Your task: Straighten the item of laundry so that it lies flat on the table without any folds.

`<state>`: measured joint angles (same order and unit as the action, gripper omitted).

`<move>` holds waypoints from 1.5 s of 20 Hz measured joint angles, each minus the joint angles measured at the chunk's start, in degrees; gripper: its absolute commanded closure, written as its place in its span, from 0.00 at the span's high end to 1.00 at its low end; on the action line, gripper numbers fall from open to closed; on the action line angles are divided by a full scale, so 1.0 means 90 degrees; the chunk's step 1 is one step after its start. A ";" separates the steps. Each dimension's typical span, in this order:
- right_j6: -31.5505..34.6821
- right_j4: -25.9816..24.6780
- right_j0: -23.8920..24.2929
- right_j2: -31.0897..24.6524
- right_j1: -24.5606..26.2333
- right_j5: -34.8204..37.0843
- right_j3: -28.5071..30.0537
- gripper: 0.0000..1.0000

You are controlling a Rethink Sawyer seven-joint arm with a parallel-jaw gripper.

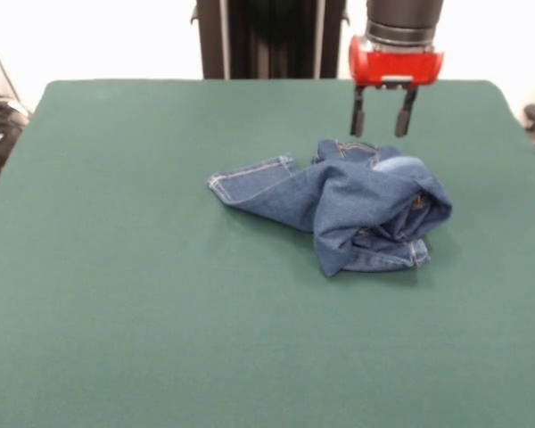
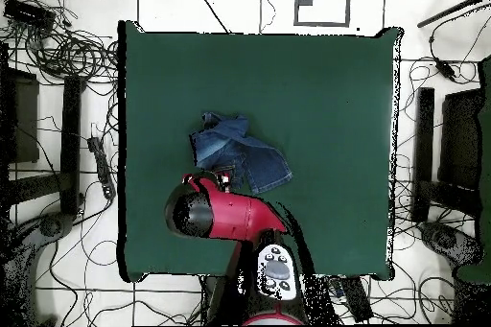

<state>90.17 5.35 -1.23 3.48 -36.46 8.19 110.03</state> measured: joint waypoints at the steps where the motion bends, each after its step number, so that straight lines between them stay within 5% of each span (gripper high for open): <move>1: 0.0000 0.0001 0.0000 0.0003 0.0000 -0.0001 -0.0019 1.00; 30: 0.0000 0.0003 -0.0003 0.0035 0.0529 -0.1116 -0.0211 1.00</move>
<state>90.17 5.37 -1.26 3.80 -31.70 -1.85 108.13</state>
